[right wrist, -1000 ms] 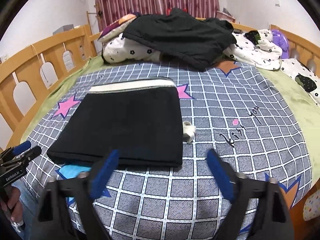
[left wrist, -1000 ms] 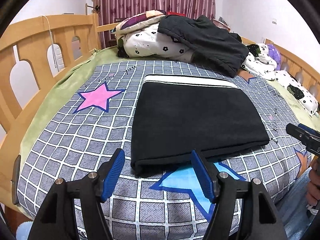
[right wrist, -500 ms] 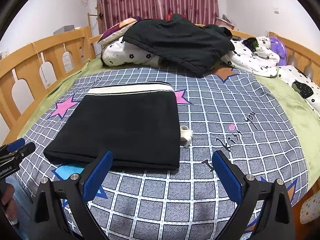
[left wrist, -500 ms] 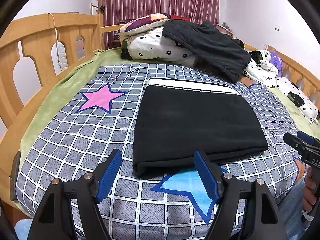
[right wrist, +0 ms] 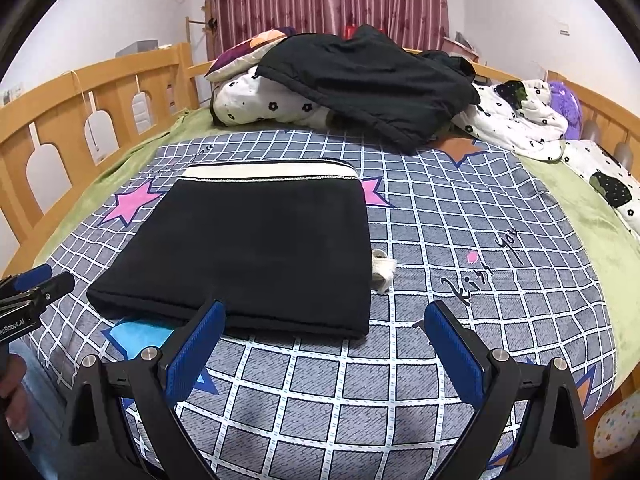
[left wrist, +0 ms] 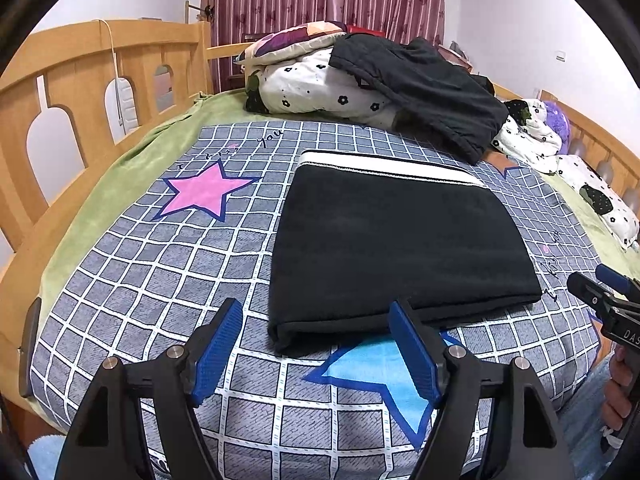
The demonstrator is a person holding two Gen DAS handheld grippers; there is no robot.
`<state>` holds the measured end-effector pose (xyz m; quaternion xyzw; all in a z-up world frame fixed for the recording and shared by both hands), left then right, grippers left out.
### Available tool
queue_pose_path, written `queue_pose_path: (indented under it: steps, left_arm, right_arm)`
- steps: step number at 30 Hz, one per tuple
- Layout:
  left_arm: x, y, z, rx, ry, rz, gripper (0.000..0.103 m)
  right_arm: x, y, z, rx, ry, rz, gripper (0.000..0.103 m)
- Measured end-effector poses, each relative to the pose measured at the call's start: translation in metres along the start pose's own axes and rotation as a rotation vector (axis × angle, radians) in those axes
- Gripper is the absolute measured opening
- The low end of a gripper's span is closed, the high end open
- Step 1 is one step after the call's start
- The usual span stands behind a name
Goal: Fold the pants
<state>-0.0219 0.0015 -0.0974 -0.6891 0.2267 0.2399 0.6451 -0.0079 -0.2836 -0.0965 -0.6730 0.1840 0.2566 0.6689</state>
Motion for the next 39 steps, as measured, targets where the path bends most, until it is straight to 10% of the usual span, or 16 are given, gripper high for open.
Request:
queue_pose_path:
  steps: [39]
  left_arm:
    - [0.0014, -0.0004, -0.0003, 0.004, -0.003, 0.001, 0.077]
  right_arm:
    - [0.0009, 0.0037, 0.0003, -0.010, 0.007, 0.003, 0.098]
Point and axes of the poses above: each gripper's, at about its wrist camera, not at the fingertips, and x roughly the way its jaws point, z to its left, y to its underside, the point moved 1 cm from there along x, roughly the way its jaws point, and after that the axes turned 6 degrees about -z, right-handed, at the moved point
